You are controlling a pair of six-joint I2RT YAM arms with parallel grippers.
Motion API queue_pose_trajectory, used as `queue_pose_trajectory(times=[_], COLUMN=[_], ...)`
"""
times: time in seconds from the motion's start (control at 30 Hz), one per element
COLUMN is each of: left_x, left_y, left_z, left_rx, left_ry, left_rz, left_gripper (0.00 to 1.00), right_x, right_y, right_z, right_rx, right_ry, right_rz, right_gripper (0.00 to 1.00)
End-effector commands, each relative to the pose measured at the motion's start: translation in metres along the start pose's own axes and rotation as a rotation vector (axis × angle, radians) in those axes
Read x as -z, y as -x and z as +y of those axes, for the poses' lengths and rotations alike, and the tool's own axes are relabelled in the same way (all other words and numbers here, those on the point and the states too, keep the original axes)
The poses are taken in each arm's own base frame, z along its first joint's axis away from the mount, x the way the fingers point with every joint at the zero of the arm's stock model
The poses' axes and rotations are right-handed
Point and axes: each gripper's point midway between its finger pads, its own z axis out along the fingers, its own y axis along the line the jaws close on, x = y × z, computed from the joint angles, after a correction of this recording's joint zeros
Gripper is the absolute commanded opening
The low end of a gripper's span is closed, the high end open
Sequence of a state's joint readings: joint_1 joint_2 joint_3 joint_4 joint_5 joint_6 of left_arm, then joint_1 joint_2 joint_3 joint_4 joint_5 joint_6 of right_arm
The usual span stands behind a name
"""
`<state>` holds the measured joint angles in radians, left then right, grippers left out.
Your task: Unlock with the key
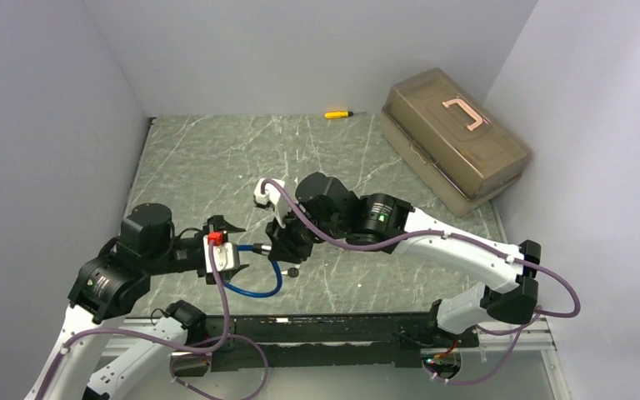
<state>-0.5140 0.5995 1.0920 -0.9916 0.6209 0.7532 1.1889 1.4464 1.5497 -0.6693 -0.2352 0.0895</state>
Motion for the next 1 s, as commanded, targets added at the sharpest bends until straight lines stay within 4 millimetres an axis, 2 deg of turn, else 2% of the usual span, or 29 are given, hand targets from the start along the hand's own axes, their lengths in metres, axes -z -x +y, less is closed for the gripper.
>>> queue_pose_trajectory(times=[0.0,0.1,0.27,0.4,0.5,0.57,0.63,0.67,0.87,0.9,0.97], left_x=[-0.006,-0.007,-0.011,-0.009,-0.008,-0.009,-0.008,-0.007,-0.004,-0.003,-0.002], left_y=[0.006,0.008,0.0,0.001,0.005,0.006,0.007,0.007,0.01,0.012,0.013], left_z=[-0.01,-0.013,-0.038,-0.052,-0.052,-0.05,-0.05,-0.05,-0.047,-0.047,-0.048], left_rx=[0.113,0.147,0.188,0.21,0.205,0.206,0.202,0.202,0.195,0.192,0.187], left_ry=[-0.078,-0.111,-0.23,-0.304,-0.311,-0.307,-0.307,-0.304,-0.29,-0.291,-0.291], left_rz=[-0.028,-0.035,-0.044,-0.053,-0.071,-0.076,-0.075,-0.071,-0.076,-0.079,-0.08], left_gripper=[0.72,0.72,0.7,0.64,0.46,0.29,0.05,0.0,0.0,0.0,0.0], right_x=[0.034,0.037,0.04,0.039,0.037,0.038,0.037,0.038,0.031,0.029,0.028], right_y=[0.035,0.037,0.042,0.047,0.049,0.051,0.053,0.054,0.055,0.054,0.055], right_z=[0.017,0.025,0.038,0.044,0.048,0.049,0.05,0.051,0.052,0.051,0.048], right_rx=[0.105,0.129,0.191,0.222,0.234,0.235,0.239,0.241,0.234,0.229,0.216], right_ry=[0.01,0.021,0.034,0.034,0.037,0.043,0.046,0.048,0.052,0.05,0.031], right_rz=[-0.122,-0.125,-0.135,-0.137,-0.142,-0.155,-0.163,-0.168,-0.148,-0.14,-0.132], right_gripper=[0.0,0.0,0.0,0.0,0.0,0.0,0.0,0.0,0.0,0.02,0.2])
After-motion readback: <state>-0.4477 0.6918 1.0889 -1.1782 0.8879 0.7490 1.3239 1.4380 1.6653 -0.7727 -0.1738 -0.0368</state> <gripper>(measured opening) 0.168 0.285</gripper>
